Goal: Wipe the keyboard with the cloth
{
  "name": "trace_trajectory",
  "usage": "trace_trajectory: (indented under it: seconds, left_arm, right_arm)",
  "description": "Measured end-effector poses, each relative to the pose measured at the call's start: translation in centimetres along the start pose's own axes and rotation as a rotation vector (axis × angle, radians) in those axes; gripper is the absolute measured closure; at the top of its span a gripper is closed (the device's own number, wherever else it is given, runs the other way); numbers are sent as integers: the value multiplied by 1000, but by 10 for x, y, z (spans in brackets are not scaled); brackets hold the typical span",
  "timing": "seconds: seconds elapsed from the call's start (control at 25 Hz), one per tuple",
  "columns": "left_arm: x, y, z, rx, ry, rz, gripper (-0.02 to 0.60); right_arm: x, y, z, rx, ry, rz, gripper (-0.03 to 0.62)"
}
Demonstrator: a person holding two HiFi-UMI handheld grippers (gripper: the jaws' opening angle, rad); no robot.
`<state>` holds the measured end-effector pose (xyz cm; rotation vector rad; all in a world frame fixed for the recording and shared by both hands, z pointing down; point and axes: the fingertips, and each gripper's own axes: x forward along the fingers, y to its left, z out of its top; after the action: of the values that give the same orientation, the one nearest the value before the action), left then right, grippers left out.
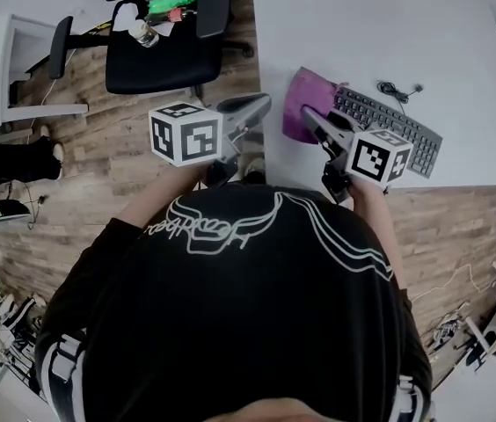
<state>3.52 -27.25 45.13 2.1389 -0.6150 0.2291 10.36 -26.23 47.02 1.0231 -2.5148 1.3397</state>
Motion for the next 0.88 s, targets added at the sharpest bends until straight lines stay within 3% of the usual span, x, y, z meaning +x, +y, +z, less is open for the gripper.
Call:
trace_trajectory:
  seconds: [0.44, 0.88]
  left_arm:
    - [4, 15, -3, -54, -8, 33, 575]
    - [8, 24, -3, -95, -21, 46, 575]
  right_arm:
    - [28, -29, -9, -70, 118, -57, 536]
    - [29, -69, -17, -35, 171, -189, 536]
